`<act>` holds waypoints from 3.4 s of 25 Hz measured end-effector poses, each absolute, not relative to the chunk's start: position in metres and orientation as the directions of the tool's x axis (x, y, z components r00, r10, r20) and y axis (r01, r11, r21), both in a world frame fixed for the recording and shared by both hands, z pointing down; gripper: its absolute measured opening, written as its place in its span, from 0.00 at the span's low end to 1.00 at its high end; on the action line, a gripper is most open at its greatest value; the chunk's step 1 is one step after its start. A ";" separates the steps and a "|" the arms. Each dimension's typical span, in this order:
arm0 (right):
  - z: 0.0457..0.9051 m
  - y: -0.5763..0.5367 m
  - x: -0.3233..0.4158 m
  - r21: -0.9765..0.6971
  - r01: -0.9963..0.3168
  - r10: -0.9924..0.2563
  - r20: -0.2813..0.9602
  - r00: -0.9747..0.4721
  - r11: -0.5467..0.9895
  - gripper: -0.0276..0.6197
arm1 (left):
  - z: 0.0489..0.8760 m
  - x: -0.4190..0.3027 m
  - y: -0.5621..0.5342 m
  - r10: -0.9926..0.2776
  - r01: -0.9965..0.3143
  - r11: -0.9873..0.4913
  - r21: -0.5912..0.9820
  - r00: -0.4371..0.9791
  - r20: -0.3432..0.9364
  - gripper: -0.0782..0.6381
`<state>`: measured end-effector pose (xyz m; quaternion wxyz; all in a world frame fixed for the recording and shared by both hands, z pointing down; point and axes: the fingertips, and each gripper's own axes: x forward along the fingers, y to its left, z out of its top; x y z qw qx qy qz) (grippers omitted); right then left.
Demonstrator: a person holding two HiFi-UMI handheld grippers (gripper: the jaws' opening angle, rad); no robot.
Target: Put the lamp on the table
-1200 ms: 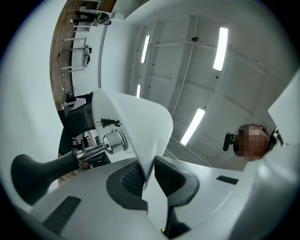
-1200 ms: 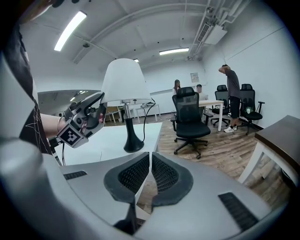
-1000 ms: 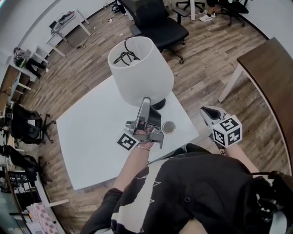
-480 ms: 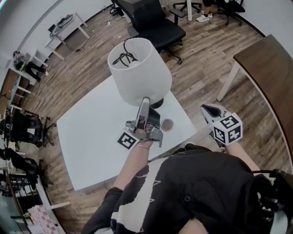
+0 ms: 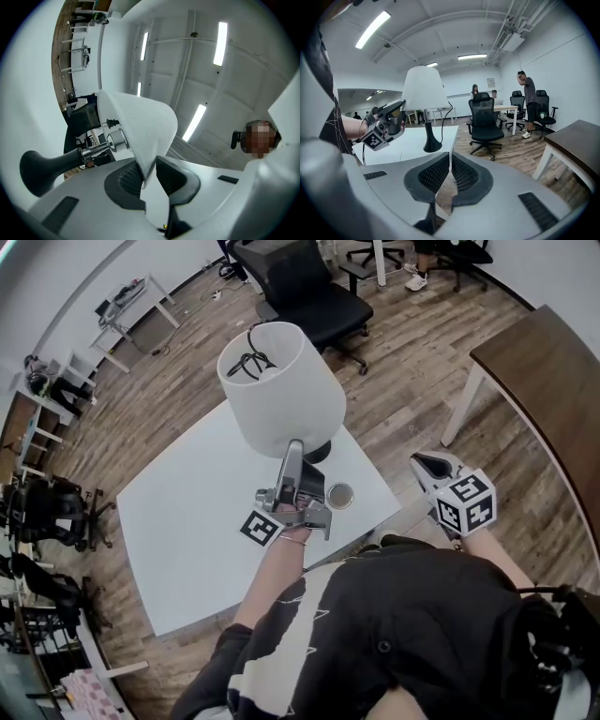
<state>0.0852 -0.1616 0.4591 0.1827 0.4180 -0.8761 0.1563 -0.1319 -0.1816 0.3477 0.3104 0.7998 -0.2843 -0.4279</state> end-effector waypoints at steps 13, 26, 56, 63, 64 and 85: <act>0.459 -0.149 0.092 -0.111 -0.808 -0.686 0.470 -0.555 0.578 0.09 | 0.356 -0.130 -0.181 -0.742 -0.208 -0.613 0.762 0.482 -0.465 0.23; 0.464 -0.141 0.094 -0.111 -0.816 -0.684 0.487 -0.543 0.568 0.09 | 0.372 -0.135 -0.188 -0.808 -0.334 -0.531 0.779 0.477 -0.346 0.43; 0.469 -0.120 0.099 -0.158 -0.806 -0.672 0.475 -0.569 0.570 0.09 | 0.394 -0.153 -0.177 -0.947 -0.756 -0.246 0.606 0.321 0.017 0.61; 0.469 -0.120 0.099 -0.171 -0.803 -0.672 0.465 -0.577 0.571 0.09 | 0.400 -0.158 -0.168 -0.955 -0.789 -0.207 0.579 0.291 0.053 0.61; 0.470 -0.120 0.099 -0.174 -0.802 -0.671 0.464 -0.579 0.572 0.09 | 0.401 -0.159 -0.166 -0.956 -0.788 -0.206 0.581 0.288 0.052 0.61; 0.481 -0.112 0.080 -0.235 -0.727 -0.587 0.456 -0.669 0.646 0.09 | 0.408 -0.159 -0.116 -0.962 -0.811 -0.181 0.556 0.264 0.072 0.55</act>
